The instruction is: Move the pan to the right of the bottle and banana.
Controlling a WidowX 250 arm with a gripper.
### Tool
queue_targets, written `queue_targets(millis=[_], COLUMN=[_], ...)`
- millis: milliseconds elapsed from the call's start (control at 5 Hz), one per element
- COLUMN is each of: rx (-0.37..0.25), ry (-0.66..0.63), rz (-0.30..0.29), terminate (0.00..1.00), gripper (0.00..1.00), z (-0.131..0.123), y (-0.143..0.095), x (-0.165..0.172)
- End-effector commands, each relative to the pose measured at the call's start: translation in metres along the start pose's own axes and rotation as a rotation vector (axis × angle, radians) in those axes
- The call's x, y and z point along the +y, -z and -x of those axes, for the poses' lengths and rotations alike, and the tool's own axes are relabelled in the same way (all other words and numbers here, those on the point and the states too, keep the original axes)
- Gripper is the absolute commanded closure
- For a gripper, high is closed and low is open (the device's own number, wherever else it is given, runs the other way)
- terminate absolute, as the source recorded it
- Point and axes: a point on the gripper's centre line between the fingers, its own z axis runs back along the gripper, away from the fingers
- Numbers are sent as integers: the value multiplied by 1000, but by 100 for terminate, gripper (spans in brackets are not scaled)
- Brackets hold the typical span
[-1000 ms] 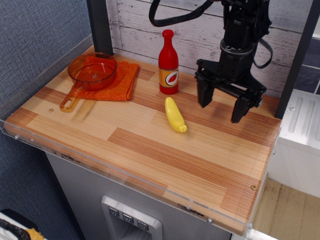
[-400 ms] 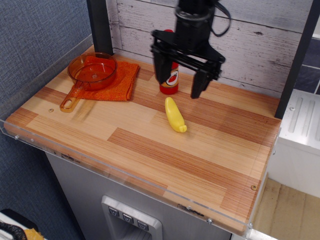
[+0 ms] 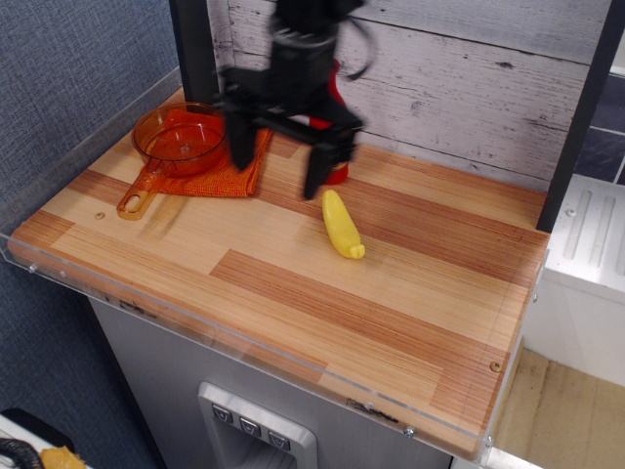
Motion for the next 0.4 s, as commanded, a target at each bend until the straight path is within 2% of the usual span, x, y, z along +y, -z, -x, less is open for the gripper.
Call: queue_targets(millis=[0, 200], rx=[5, -4], ry=[-124, -160], rz=[62, 27], terminate=[0, 0], gripper=[0, 0], z=[4, 4], y=[11, 17], x=[62, 86])
